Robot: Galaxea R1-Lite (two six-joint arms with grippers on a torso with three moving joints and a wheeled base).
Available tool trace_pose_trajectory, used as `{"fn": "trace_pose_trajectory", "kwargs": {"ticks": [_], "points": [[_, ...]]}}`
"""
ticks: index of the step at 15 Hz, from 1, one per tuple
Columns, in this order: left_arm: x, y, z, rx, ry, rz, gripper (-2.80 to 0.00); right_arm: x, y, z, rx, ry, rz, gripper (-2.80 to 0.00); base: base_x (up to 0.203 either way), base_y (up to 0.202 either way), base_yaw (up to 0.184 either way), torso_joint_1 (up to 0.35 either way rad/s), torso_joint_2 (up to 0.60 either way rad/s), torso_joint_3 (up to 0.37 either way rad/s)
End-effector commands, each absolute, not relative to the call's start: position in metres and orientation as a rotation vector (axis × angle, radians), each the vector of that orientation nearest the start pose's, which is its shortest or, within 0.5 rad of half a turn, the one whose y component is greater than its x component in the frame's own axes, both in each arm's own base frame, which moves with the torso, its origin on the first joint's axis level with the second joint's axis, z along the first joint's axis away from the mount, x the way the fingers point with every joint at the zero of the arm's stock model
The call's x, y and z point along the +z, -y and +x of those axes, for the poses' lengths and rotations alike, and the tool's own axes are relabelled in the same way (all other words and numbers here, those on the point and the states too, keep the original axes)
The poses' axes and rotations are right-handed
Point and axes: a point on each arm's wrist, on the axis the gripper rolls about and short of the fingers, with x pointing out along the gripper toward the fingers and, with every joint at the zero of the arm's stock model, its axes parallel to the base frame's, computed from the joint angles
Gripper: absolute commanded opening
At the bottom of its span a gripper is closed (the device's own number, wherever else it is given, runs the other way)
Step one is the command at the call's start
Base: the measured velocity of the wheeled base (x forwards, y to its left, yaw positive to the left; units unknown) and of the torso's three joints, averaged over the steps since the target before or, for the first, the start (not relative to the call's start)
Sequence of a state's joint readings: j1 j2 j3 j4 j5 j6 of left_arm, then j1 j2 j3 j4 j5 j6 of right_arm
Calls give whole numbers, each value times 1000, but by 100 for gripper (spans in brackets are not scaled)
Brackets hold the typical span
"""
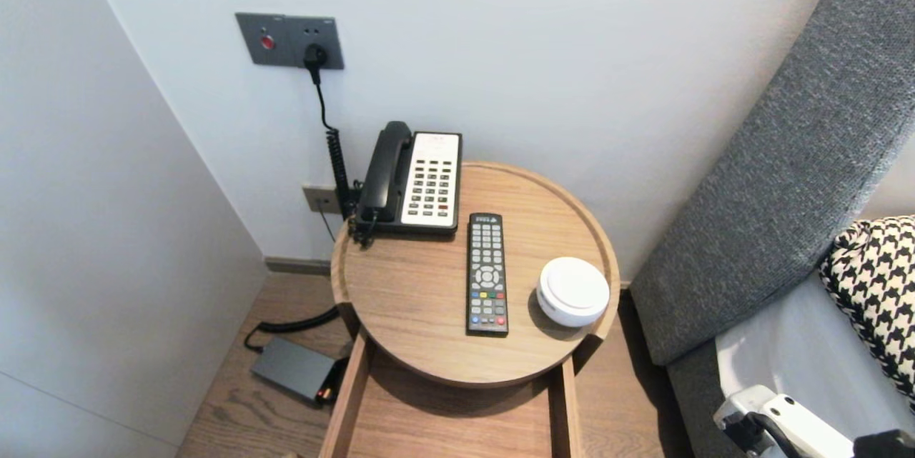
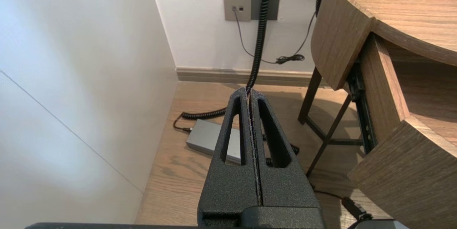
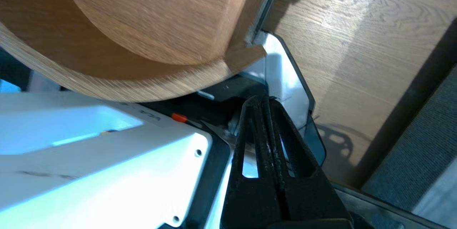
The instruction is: Close the nightstand drawer
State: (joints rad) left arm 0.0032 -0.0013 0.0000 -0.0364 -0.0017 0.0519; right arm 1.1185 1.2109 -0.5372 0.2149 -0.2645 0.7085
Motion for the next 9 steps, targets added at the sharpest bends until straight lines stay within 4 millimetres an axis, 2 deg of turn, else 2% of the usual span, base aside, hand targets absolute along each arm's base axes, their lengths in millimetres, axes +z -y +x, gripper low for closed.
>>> {"fn": "trace_pose_trajectory", "kwargs": {"ticks": [1, 9], "points": [[76, 0, -22, 2, 26, 52, -280, 145, -122, 65, 507, -959, 47, -280, 0, 0, 0, 0, 0, 0], [76, 0, -22, 2, 26, 52, -280, 129, -130, 66, 570, -1025, 13, -280, 0, 0, 0, 0, 0, 0]]}}
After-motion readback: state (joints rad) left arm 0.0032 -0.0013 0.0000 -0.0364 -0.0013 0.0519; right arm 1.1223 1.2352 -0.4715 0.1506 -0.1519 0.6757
